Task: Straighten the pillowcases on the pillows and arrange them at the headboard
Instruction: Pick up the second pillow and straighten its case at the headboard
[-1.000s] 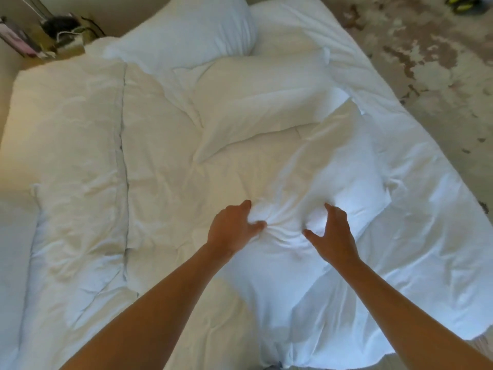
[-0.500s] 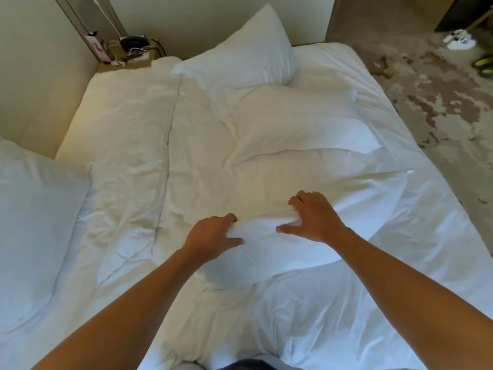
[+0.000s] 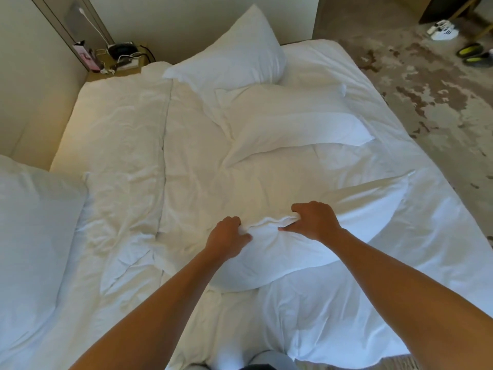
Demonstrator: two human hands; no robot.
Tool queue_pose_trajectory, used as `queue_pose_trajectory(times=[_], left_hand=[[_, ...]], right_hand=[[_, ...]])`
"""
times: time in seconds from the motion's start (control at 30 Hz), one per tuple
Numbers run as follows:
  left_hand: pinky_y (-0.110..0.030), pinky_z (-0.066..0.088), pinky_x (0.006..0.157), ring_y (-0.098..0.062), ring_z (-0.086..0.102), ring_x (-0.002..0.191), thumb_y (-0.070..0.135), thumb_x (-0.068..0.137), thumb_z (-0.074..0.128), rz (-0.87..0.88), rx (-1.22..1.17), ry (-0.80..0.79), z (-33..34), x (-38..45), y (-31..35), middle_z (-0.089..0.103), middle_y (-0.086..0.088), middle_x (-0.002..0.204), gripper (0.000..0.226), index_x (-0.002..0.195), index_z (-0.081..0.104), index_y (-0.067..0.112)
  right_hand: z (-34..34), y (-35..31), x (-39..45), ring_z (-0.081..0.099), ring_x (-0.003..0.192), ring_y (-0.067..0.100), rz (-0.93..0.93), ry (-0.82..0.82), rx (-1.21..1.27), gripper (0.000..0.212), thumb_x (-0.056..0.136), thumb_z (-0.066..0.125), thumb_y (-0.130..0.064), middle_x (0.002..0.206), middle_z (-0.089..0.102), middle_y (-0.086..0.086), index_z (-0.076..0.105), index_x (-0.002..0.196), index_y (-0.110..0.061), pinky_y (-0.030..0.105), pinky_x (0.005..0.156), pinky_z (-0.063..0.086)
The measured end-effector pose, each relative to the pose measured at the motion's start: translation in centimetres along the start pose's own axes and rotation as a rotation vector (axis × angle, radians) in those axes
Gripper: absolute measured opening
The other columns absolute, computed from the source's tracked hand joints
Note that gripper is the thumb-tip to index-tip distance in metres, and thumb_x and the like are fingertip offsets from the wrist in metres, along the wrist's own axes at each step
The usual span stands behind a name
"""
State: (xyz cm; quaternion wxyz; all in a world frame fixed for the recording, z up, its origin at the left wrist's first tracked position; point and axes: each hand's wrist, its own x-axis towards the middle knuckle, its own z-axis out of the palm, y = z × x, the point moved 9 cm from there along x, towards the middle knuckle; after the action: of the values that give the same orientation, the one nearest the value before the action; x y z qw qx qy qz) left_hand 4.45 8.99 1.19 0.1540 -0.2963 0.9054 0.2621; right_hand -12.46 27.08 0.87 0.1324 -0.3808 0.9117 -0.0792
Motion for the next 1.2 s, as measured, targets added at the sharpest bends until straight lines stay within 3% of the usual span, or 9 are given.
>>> queue_pose_trajectory(times=[0.17, 0.33, 0.43, 0.53, 0.67, 0.73, 0.83, 1.0, 1.2], left_hand=[[-0.031, 0.038, 0.058, -0.023, 0.06, 0.076, 0.031, 0.094, 0.056, 0.069, -0.015, 0.06, -1.3, -0.3, 2.2, 0.06, 0.004, 0.08, 0.012, 0.089, 0.048, 0.022], [-0.031, 0.037, 0.058, -0.022, 0.054, 0.069, 0.024, 0.097, 0.057, 0.063, 0.019, 0.168, -3.6, -0.5, 3.0, 0.055, 0.003, 0.075, 0.018, 0.084, 0.045, 0.019], [-0.033, 0.041, 0.061, -0.025, 0.053, 0.067, 0.023, 0.099, 0.057, 0.068, 0.07, 0.204, -5.0, -0.4, 3.1, 0.057, 0.0, 0.075, 0.02, 0.085, 0.044, 0.017], [-0.033, 0.044, 0.062, -0.026, 0.056, 0.068, 0.026, 0.101, 0.056, 0.075, 0.136, 0.191, -5.8, -0.5, 3.3, 0.057, 0.0, 0.075, 0.019, 0.088, 0.046, 0.016], [-0.034, 0.048, 0.062, -0.025, 0.058, 0.067, 0.025, 0.101, 0.054, 0.089, 0.209, 0.178, -6.5, -0.7, 3.6, 0.061, -0.002, 0.077, 0.015, 0.091, 0.048, 0.016], [-0.034, 0.048, 0.063, -0.024, 0.058, 0.069, 0.025, 0.102, 0.052, 0.101, 0.269, 0.157, -6.8, -0.9, 3.8, 0.063, -0.002, 0.081, 0.012, 0.095, 0.049, 0.015], [-0.035, 0.051, 0.066, -0.023, 0.059, 0.074, 0.025, 0.102, 0.049, 0.148, 0.439, 0.152, -7.4, -1.2, 4.5, 0.063, -0.002, 0.085, 0.012, 0.105, 0.052, 0.014], [-0.031, 0.045, 0.057, -0.022, 0.06, 0.066, 0.017, 0.099, 0.054, 0.13, 0.575, 0.138, -8.5, -1.9, 5.2, 0.055, 0.002, 0.073, 0.004, 0.102, 0.053, 0.016], [-0.05, 0.059, 0.069, -0.033, 0.067, 0.073, 0.023, 0.106, 0.044, -0.007, -0.024, 0.034, -5.9, -2.7, 2.5, 0.064, -0.015, 0.089, 0.019, 0.101, 0.047, 0.005]], right_hand=[[-2.3, 0.7, -0.5, 0.053, 0.063, 0.015, -0.022, 0.079, 0.05, 0.046, 0.084, 0.069, -0.068, 0.062, 0.055, -0.011, 0.05, 0.072, -0.028, 0.029, 0.059, 0.038], [-4.0, 3.2, -1.1, 0.066, 0.08, 0.02, 0.072, 0.096, -0.03, 0.01, 0.091, 0.073, -0.038, 0.083, 0.061, -0.009, 0.071, 0.09, -0.028, 0.029, 0.065, 0.041], [-5.7, 4.2, -1.3, 0.069, 0.079, 0.025, 0.122, 0.179, -0.095, 0.011, 0.096, 0.067, -0.029, 0.088, 0.068, -0.002, 0.077, 0.093, -0.026, 0.032, 0.069, 0.051], [-7.0, 4.2, -1.0, 0.071, 0.075, 0.025, 0.146, 0.235, -0.134, 0.013, 0.099, 0.065, -0.028, 0.086, 0.073, -0.001, 0.076, 0.096, -0.024, 0.037, 0.081, 0.052], [-7.1, 4.4, -0.7, 0.072, 0.077, 0.03, 0.158, 0.271, 0.047, 0.02, 0.107, 0.055, -0.024, 0.073, 0.073, 0.007, 0.068, 0.098, -0.012, 0.04, 0.116, 0.044], [-6.8, 4.6, -0.9, 0.073, 0.072, 0.031, 0.174, 0.222, 0.179, 0.025, 0.11, 0.048, -0.028, 0.067, 0.069, 0.007, 0.061, 0.095, -0.011, 0.04, 0.092, 0.058], [-7.1, 4.6, -1.4, 0.066, 0.056, 0.025, 0.147, 0.217, 0.23, 0.029, 0.11, 0.046, -0.029, 0.06, 0.061, 0.001, 0.053, 0.089, -0.011, 0.04, 0.064, 0.058], [-7.9, 4.6, -2.9, 0.067, 0.073, 0.03, 0.124, 0.265, 0.138, 0.024, 0.109, 0.049, -0.029, 0.078, 0.067, 0.006, 0.062, 0.1, -0.011, 0.037, 0.069, 0.055], [-7.9, 4.9, -5.1, 0.071, 0.079, 0.029, 0.238, 0.252, 0.285, 0.024, 0.107, 0.054, -0.031, 0.079, 0.075, 0.006, 0.069, 0.1, -0.013, 0.039, 0.077, 0.059]])
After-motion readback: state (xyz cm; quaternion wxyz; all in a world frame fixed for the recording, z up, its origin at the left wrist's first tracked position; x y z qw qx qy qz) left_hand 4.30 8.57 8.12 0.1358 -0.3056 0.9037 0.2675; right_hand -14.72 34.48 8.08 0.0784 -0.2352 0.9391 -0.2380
